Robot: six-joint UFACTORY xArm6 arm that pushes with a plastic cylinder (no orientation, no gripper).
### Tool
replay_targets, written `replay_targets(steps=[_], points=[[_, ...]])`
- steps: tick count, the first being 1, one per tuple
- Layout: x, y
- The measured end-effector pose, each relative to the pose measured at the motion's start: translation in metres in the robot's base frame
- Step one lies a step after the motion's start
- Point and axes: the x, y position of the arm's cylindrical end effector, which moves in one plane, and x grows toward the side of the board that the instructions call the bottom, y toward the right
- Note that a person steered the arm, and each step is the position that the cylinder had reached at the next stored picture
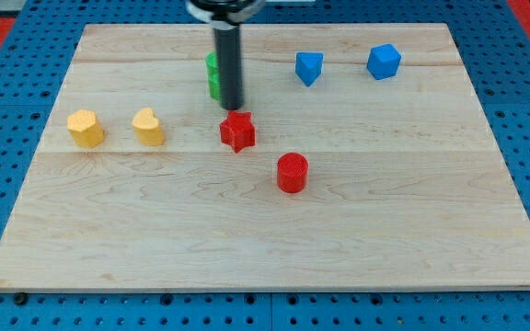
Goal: Slide green star to left of green circle
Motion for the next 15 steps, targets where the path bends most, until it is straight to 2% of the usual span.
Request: replay_targets(steps=[1,2,5,6,7,8,9,11,12,13,15], points=[[0.0,-0.04],[0.001,-0.054],[0.009,0.03],[-0.009,0.029],[-0.018,0.014],[-0.017,-0.069],[-0.028,-0.097],[0.001,-0.101],[-0.01,-0.056],[-0.019,-0.039],[-0.021,-0.084]])
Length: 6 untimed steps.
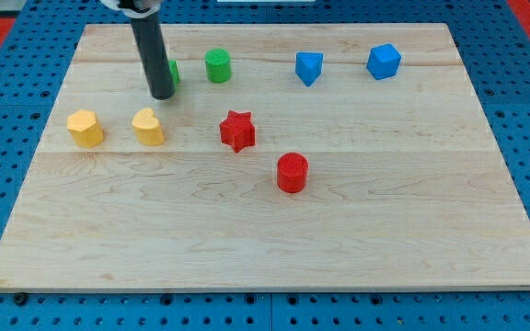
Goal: Slide green star to left of green circle
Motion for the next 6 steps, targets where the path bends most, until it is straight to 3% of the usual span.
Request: replay_targets(steps=[1,2,3,4,5,6], points=[[0.0,-0.031],[-0.008,-0.108],[-0.06,-0.108],[-0.101,-0.03],[-0.11,0.043],[-0.103,0.06]])
